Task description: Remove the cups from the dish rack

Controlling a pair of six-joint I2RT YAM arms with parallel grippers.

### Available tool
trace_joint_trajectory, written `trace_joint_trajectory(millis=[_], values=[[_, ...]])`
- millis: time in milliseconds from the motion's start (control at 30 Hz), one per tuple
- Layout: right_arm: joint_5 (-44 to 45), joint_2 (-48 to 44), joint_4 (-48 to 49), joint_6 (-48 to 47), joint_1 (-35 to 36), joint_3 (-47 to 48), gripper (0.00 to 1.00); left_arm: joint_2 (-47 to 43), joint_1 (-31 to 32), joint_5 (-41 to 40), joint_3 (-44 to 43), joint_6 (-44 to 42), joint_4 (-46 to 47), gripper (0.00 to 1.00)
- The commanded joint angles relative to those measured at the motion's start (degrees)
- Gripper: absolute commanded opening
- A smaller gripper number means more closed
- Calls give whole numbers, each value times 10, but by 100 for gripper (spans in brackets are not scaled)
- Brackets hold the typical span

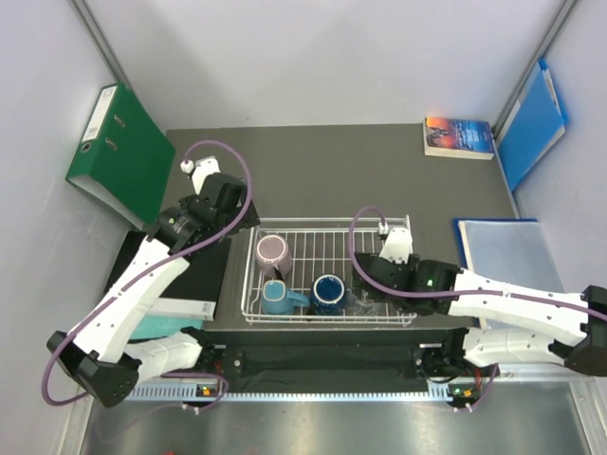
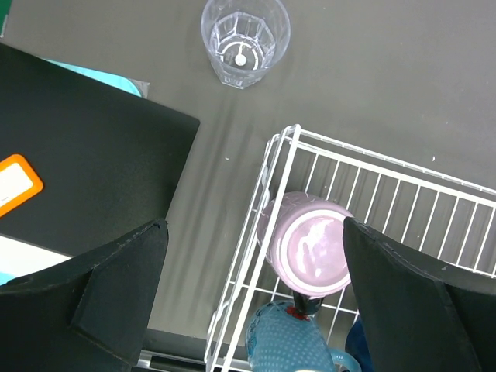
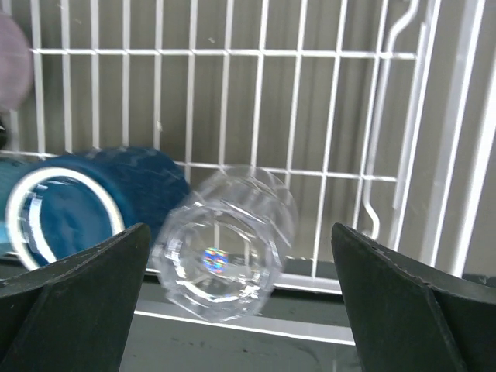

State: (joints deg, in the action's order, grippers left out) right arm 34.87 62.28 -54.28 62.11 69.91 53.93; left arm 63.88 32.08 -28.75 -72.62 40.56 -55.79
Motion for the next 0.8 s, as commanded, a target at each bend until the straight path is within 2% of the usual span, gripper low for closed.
trace_joint_trajectory(millis=[0,300,500,533,700,733,767], values=[[-4,-23,-1,29,13,-30,100,11,1,9,9,6,31,99],[-13,7,37,10,25,-19,100,15,0,26,24,21,35,99],[-32,61,37,2,25,-13,97,5,0,19,30,20,29,99],[-38,67,36,7,24,-11,95,2,1,18,31,20,28,99],[-36,74,26,24,27,-9,67,-7,0,17,37,17,27,99],[-25,72,18,30,30,-7,55,-8,0,17,39,17,28,99],[-20,69,12,32,31,1,48,-9,1,17,40,15,28,99]])
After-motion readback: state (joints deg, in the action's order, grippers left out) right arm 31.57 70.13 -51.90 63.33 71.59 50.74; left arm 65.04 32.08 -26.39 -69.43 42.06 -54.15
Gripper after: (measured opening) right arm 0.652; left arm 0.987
